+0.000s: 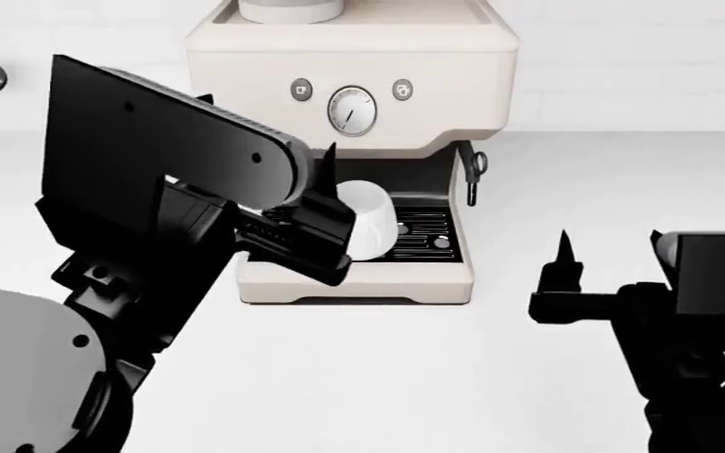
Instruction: Press the button on the coffee machine to serve coffee.
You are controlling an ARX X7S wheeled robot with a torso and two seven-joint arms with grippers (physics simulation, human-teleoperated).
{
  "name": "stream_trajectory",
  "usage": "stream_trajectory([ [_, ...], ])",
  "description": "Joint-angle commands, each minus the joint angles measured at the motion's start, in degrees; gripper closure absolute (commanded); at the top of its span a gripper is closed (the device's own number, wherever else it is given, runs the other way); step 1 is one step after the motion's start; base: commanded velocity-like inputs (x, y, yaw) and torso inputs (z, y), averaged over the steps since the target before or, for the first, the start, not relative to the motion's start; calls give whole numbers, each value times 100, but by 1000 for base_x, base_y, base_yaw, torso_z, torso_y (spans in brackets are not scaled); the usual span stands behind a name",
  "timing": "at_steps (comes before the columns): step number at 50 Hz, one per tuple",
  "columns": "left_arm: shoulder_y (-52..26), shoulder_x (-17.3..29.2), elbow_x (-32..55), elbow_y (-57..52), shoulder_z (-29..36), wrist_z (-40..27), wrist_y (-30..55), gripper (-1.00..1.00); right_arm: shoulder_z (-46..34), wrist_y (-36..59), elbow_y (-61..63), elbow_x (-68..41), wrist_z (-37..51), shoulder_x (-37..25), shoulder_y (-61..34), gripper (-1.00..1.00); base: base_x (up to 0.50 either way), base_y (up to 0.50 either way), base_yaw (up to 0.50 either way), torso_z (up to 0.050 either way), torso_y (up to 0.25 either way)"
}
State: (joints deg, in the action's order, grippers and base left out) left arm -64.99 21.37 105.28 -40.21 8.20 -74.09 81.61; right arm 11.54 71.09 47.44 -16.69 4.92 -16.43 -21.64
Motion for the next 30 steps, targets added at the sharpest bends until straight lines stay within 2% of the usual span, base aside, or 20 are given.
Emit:
stream_trajectory([
  [1,-183,-42,222,194,402,-137,-257,-100,44,-88,-45,38,-15,47,76,-100,0,0,0,0,0],
  [5,-208,8,123,231,412,-135,-265,-100,32,-116,-69,32,-7,52,80,-100,0,0,0,0,0],
  [6,-204,-4,55,232,406,-92,-250,100,30,-120,-68,29,-6,51,82,-100,0,0,0,0,0],
  [9,-266,46,49,249,445,-144,-265,100,33,-160,-86,30,-1,54,121,-100,0,0,0,0,0],
  [16,-305,-267,-319,328,589,56,-293,100,33,-230,-117,20,12,70,164,-100,0,0,0,0,0],
  [30,-62,-463,-1572,222,663,653,-383,100,78,-225,-89,-22,45,73,212,-100,0,0,0,0,0],
])
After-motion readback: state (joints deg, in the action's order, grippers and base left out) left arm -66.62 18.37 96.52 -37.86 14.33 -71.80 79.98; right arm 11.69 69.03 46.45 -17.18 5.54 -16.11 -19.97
